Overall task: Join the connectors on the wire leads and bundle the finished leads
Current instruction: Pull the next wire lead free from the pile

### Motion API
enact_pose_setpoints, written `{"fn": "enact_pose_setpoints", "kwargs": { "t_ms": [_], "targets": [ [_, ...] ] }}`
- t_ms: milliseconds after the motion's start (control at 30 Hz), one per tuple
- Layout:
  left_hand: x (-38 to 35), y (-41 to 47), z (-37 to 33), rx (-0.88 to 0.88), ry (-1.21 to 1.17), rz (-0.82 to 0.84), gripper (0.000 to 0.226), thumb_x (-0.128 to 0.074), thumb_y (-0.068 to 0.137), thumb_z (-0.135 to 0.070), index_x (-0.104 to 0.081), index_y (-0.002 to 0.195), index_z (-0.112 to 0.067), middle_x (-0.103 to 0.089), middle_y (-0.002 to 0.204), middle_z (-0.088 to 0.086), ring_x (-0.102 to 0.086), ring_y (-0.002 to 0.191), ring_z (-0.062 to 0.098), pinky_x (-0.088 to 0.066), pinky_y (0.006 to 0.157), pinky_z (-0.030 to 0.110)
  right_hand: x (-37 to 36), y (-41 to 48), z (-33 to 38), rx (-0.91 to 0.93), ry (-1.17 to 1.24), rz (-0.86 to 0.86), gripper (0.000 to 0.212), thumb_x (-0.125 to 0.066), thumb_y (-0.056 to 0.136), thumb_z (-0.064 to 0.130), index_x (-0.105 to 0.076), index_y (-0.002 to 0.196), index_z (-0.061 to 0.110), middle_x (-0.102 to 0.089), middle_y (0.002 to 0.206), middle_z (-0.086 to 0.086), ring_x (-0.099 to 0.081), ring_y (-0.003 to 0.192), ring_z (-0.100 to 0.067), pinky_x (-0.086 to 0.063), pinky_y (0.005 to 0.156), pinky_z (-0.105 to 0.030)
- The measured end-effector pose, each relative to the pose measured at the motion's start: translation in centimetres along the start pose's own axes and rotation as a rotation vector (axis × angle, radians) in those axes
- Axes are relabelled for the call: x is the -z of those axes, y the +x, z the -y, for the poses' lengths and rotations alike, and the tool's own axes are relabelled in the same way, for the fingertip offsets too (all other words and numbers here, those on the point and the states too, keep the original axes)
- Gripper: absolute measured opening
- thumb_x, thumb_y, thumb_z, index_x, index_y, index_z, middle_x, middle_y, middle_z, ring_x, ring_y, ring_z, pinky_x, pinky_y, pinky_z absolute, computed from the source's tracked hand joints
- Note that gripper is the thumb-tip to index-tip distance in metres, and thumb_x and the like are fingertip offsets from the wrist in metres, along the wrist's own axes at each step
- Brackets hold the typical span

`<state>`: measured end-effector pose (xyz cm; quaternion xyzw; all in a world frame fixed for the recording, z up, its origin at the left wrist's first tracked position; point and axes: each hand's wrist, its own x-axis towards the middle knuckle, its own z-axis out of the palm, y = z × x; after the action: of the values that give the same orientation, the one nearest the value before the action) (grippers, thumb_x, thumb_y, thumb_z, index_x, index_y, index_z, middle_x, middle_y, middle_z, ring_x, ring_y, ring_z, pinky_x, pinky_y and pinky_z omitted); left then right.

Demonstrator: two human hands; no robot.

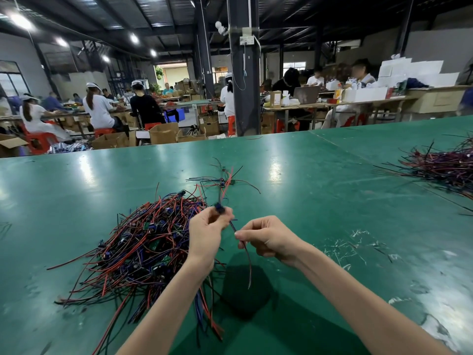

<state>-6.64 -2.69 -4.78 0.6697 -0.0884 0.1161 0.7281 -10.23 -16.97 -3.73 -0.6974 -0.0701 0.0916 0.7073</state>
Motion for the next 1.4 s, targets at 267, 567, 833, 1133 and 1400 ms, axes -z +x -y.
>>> {"fn": "enact_pose_setpoints", "kwargs": {
  "t_ms": [267, 567, 833, 1133, 1400],
  "targets": [
    [2.8, 2.0, 0.0, 0.096, -0.073, -0.221, 0.012, -0.064, 0.088, -0.006, -0.066, 0.078, -0.012, -0.063, 0.074, -0.001, -0.055, 0.063, 0.006, -0.047, 0.070, 0.025, -1.1, -0.2, -0.7, -0.057, -0.163, 0.104, 0.018, -0.070, 0.083, 0.008, -0.064, 0.067, 0.009, -0.065, 0.056, -0.001, -0.026, 0.035, -0.006, -0.020, 0.037, -0.012],
    [1.2, 1.3, 0.4, 0.096, -0.111, -0.107, 0.010, -0.063, 0.089, -0.007, -0.065, 0.080, -0.007, -0.062, 0.066, -0.004, -0.056, 0.061, 0.002, -0.053, 0.062, 0.016, 0.3, -0.2, -0.5, -0.137, -0.430, 0.195, 0.016, -0.069, 0.083, 0.019, -0.061, 0.070, 0.015, -0.068, 0.059, 0.003, -0.025, 0.037, -0.007, -0.020, 0.036, -0.015],
    [-1.2, -1.0, 1.3, 0.197, -0.095, 0.083, 0.017, -0.061, 0.087, -0.001, -0.066, 0.072, -0.007, -0.063, 0.064, 0.001, -0.054, 0.064, 0.012, -0.048, 0.063, 0.023, 0.5, 0.9, -0.9, 0.093, -0.382, -0.119, 0.022, -0.071, 0.085, 0.028, -0.070, 0.076, 0.008, -0.068, 0.067, -0.005, -0.032, 0.037, -0.008, -0.028, 0.036, -0.018],
    [-1.7, -1.6, 1.9, 0.308, -0.164, 0.133, 0.008, -0.064, 0.086, -0.001, -0.064, 0.092, -0.006, -0.062, 0.080, 0.006, -0.055, 0.066, 0.012, -0.053, 0.067, 0.023, 2.9, 1.8, -1.1, 0.001, -0.351, -0.359, 0.024, -0.068, 0.084, 0.009, -0.060, 0.062, 0.012, -0.063, 0.058, -0.006, -0.034, 0.033, -0.011, -0.029, 0.034, -0.017],
    [-1.5, -1.6, 2.0, 0.285, -0.092, 0.159, 0.021, -0.045, 0.094, 0.009, -0.061, 0.106, 0.001, -0.067, 0.095, 0.014, -0.059, 0.067, 0.015, -0.057, 0.067, 0.022, 8.9, 0.6, -0.6, -0.405, -0.980, -0.511, 0.008, -0.064, 0.079, 0.011, -0.063, 0.078, 0.003, -0.066, 0.084, -0.016, -0.062, 0.070, -0.025, -0.053, 0.065, -0.030]
  ]
}}
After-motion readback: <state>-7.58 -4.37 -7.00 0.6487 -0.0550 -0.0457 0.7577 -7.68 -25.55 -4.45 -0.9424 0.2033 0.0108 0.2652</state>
